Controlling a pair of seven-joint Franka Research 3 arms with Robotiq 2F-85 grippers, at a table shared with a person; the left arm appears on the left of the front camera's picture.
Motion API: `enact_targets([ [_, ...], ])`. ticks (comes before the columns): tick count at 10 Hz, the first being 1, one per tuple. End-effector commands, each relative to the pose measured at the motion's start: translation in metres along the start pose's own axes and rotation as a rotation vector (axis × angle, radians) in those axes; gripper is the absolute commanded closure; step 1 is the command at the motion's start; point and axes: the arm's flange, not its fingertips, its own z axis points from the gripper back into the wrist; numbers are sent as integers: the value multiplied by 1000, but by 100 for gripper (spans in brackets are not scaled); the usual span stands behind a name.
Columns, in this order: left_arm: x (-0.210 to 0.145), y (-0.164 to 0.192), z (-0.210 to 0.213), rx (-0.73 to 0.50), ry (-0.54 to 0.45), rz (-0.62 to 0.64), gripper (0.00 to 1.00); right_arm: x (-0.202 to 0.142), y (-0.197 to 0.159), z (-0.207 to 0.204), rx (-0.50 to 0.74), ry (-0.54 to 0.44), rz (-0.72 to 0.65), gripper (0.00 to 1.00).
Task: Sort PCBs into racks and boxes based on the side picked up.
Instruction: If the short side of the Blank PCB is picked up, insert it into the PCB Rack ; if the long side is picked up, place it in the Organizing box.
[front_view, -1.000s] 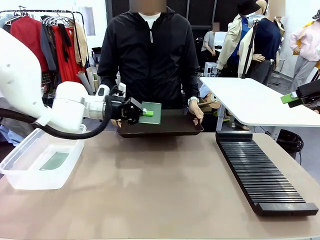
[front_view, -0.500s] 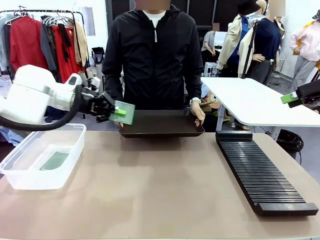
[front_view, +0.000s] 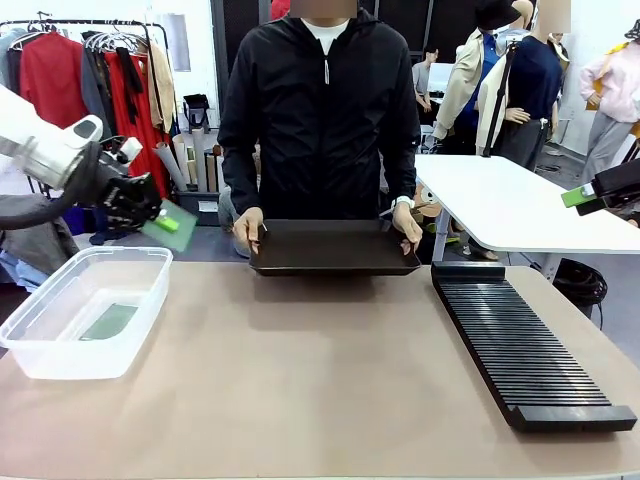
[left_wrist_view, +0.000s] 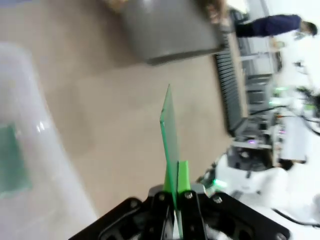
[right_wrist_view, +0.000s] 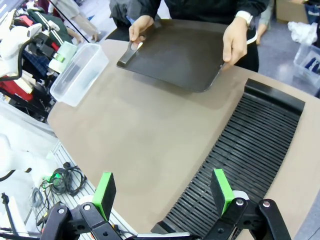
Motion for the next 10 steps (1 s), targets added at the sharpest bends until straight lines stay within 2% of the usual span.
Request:
enact_targets([
  [1,-1,-8,14,151,86,57,100,0,0,-1,-2,-16,3,0],
  [2,1,-10,21,200,118,52,100,0,0,-1,-2,-16,3,0],
  [4,11,-17,30,369,153,135,100,0,0,-1,-2,-16,3,0],
  [6,21,-19,36,477,204,178,100,0,0,-1,-2,-16,3,0],
  [10,38,-9,39,565,215,150,100,0,0,-1,-2,-16,3,0],
])
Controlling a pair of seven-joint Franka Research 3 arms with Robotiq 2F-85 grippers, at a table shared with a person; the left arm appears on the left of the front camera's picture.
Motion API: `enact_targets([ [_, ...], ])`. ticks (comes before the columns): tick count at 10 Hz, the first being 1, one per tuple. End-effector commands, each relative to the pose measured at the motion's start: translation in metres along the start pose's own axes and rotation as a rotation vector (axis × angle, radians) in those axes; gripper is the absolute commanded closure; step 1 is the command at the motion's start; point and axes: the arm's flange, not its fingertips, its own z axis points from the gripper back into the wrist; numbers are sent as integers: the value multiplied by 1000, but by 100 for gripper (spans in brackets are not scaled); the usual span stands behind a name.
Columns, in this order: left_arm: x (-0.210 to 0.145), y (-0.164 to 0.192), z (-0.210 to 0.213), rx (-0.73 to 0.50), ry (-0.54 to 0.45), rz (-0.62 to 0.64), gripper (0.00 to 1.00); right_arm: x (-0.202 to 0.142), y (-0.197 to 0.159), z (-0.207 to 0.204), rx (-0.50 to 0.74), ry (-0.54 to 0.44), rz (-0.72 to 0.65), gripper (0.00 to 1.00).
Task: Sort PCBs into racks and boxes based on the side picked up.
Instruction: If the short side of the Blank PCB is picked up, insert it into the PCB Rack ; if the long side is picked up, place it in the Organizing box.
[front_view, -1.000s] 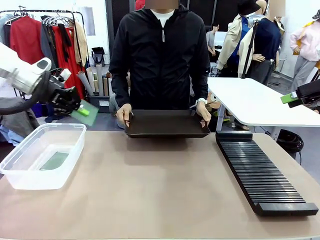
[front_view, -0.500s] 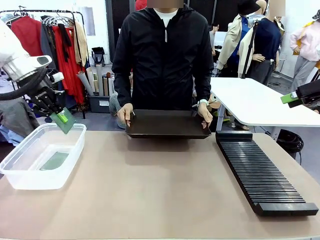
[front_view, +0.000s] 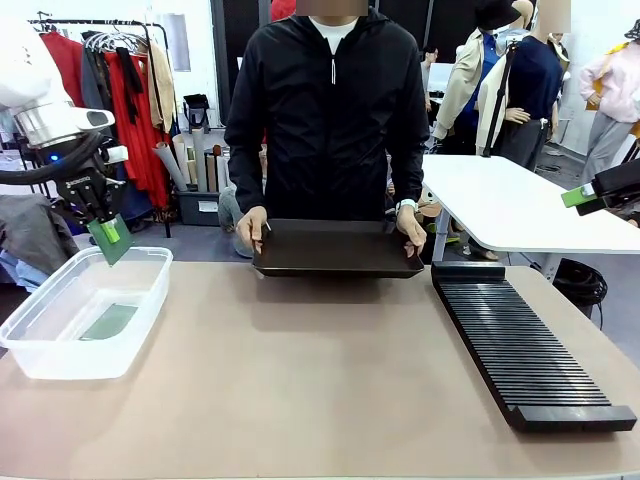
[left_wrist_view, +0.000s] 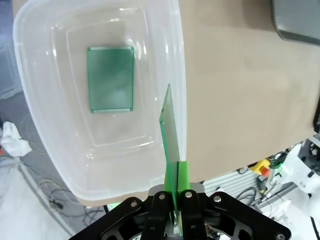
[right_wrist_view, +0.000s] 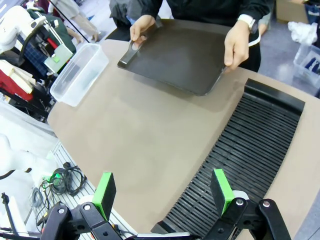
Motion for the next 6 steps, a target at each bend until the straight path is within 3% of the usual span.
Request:
enact_targets([
  [1,6,-1,4,37,-8,-14,100,0,0,-1,-2,-16,3,0],
  [6,8,14,-39,2,-21,-88,100,0,0,-1,-2,-16,3,0],
])
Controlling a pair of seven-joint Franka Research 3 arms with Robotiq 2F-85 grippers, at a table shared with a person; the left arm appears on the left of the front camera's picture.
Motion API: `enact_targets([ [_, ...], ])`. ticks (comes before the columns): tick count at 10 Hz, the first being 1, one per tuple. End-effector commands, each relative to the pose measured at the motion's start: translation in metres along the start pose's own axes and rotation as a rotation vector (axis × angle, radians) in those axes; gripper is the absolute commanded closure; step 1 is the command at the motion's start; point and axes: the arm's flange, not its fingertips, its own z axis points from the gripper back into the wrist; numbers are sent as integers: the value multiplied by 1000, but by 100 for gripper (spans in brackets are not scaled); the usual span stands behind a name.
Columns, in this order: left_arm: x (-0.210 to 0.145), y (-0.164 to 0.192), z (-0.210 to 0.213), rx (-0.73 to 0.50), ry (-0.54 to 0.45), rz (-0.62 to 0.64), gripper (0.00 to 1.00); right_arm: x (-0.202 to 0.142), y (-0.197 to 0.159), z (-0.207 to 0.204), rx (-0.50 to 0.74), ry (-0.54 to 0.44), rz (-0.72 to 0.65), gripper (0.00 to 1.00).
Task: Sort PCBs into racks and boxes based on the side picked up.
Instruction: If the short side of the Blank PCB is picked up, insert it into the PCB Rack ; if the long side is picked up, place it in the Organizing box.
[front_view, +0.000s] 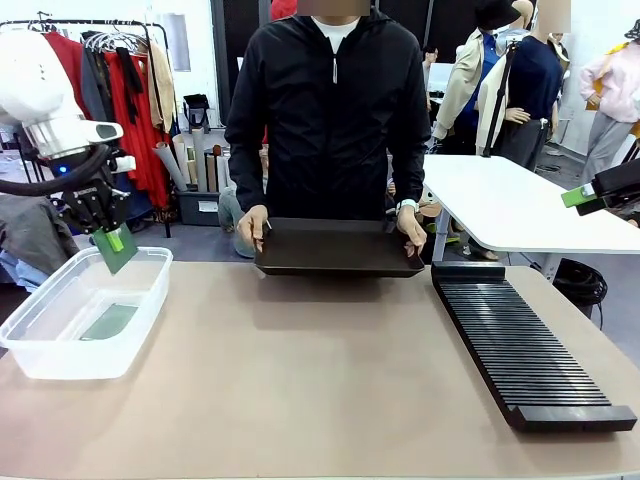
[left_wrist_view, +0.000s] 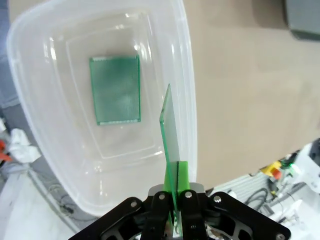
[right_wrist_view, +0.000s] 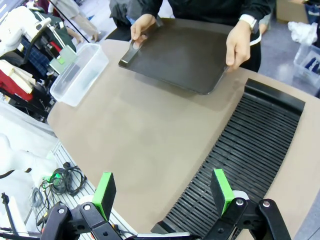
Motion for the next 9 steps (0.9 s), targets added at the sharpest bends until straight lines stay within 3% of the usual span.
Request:
enact_targets([
  [1,-4,14,-22,-46,-32,-45,100,0,0,-1,-2,-16,3,0],
  [9,-15,74,-86,-212,-103,-48,100,0,0,-1,-2,-16,3,0],
])
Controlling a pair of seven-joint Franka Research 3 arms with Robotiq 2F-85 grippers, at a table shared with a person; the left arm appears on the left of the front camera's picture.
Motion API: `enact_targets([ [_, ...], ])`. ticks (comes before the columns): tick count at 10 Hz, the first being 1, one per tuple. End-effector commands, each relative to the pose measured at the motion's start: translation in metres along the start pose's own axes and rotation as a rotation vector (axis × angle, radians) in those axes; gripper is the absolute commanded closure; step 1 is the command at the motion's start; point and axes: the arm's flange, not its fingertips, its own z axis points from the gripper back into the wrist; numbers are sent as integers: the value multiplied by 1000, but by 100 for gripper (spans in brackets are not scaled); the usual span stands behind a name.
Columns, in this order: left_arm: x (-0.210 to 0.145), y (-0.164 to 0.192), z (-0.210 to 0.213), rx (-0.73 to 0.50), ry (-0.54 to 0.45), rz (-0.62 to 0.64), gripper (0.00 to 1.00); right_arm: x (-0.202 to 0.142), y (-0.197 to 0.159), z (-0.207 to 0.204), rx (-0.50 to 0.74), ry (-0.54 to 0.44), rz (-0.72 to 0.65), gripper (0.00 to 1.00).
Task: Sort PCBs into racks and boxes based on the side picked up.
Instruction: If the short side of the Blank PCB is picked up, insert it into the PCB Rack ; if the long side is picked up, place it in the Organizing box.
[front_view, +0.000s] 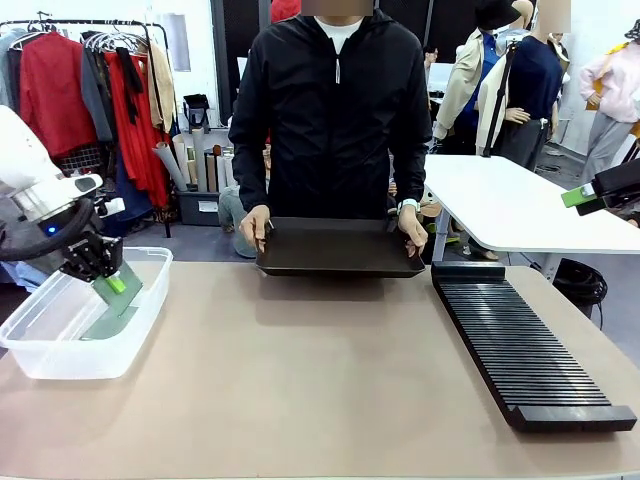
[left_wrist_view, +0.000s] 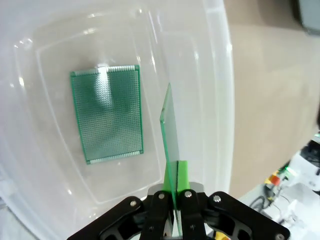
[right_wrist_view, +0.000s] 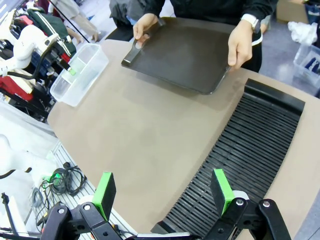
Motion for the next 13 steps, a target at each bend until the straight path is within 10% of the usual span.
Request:
enact_targets([
  [1,-10,12,-5,-33,-38,-2,100,0,0,-1,-2,-16,3,0],
  [7,-15,44,-21,-63,-72,-6,97,0,0,-1,-2,-16,3,0],
  [13,-14,33,-8,-4,-80,8,0,0,0,-1,-2,-16,3,0],
])
